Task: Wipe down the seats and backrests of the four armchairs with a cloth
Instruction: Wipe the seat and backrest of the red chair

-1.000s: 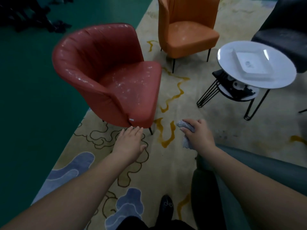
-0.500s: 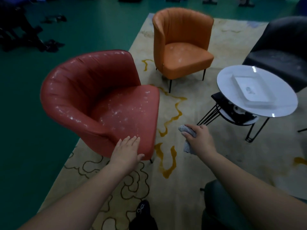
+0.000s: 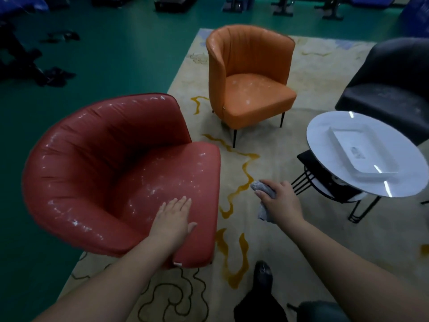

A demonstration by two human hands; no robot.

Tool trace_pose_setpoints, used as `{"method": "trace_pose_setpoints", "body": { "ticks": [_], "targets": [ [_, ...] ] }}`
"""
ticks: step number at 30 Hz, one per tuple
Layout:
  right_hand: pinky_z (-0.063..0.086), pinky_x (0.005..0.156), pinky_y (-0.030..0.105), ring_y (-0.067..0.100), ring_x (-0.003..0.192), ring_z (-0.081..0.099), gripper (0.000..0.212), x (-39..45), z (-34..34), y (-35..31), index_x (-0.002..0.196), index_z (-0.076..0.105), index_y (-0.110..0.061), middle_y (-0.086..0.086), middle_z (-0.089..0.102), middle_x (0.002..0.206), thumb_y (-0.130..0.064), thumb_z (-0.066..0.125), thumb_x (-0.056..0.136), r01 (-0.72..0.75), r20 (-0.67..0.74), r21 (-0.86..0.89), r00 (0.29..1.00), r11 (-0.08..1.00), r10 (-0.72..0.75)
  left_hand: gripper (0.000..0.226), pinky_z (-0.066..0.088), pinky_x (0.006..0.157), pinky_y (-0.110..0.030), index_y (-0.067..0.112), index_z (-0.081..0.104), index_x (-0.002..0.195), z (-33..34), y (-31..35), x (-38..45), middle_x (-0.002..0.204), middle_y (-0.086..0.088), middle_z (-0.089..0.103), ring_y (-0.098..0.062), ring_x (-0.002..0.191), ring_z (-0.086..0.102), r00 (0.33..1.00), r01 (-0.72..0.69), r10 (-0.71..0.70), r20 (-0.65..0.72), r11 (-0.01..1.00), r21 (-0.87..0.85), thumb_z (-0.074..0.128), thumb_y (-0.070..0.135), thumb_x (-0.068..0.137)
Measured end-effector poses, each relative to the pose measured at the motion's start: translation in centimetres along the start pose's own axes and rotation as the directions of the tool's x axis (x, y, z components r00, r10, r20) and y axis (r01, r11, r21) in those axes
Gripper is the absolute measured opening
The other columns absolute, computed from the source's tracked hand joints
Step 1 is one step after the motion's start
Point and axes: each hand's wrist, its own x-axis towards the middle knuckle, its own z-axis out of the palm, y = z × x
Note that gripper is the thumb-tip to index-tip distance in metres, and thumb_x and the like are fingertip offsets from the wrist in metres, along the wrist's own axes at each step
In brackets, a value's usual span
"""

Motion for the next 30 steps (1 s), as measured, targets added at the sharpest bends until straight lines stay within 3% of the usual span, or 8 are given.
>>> {"method": "trace_pose_setpoints", "body": {
  "ticks": [5,9,13,22,30],
  "targets": [
    [0.036,0.076,0.026,0.013,0.084,0.047,0.034,9.3,1.1,-0.4,0.119,0.060,-0.035,-0.005,0.040,0.096,-0.044,0.062,0.086,0.087,0.097,0.007,0.991,0.996,-0.087,0.073,0.007,0.119,-0.038,0.021,0.010,0.153,-0.2,0.0,6.4,0.161,0.003,0.009,-0.017,0.148,0.009,0.993,0.116,-0.116,-0.001,0.993,-0.035,0.043,0.051,0.096],
    [0.037,0.081,0.025,0.015,0.090,0.049,0.033,16.9,1.7,-1.4,0.119,0.064,-0.025,0.003,0.046,0.101,-0.032,0.066,0.086,0.210,0.198,0.037,0.957,0.977,-0.213,0.073,0.007,0.119,-0.038,0.020,0.010,0.154,-0.4,0.5,10.7,0.161,0.003,0.009,-0.018,0.148,0.009,0.968,0.249,-0.248,0.022,0.965,-0.085,0.043,0.050,0.096],
    [0.028,0.075,0.017,0.020,0.092,0.049,0.033,22.5,2.4,-3.2,0.118,0.065,-0.015,0.013,0.048,0.105,-0.021,0.068,0.086,0.319,0.290,0.071,0.900,0.945,-0.325,0.073,0.008,0.119,-0.039,0.020,0.011,0.153,-1.0,1.0,13.4,0.161,0.002,0.011,-0.019,0.147,0.011,0.929,0.368,-0.369,0.017,0.920,-0.134,0.042,0.051,0.096],
    [0.038,0.076,0.024,0.008,0.082,0.051,0.032,30.1,9.1,-7.6,0.119,0.060,-0.034,-0.005,0.044,0.102,-0.039,0.062,0.088,0.503,0.454,0.043,0.760,0.863,-0.466,0.072,0.007,0.120,-0.039,0.020,0.009,0.154,-0.8,-1.6,15.8,0.161,0.002,0.009,-0.019,0.147,0.010,0.820,0.566,-0.569,0.057,0.792,-0.231,0.039,0.052,0.097],
    [0.044,0.083,0.029,0.013,0.088,0.053,0.033,34.9,15.8,-14.3,0.116,0.062,-0.034,-0.008,0.042,0.097,-0.039,0.067,0.084,0.583,0.505,0.119,0.661,0.804,-0.555,0.072,0.007,0.120,-0.037,0.022,0.008,0.154,-0.7,-8.0,19.4,0.161,0.003,0.011,-0.016,0.147,0.011,0.774,0.613,-0.630,0.052,0.727,-0.310,0.038,0.053,0.096]
  ]
}}
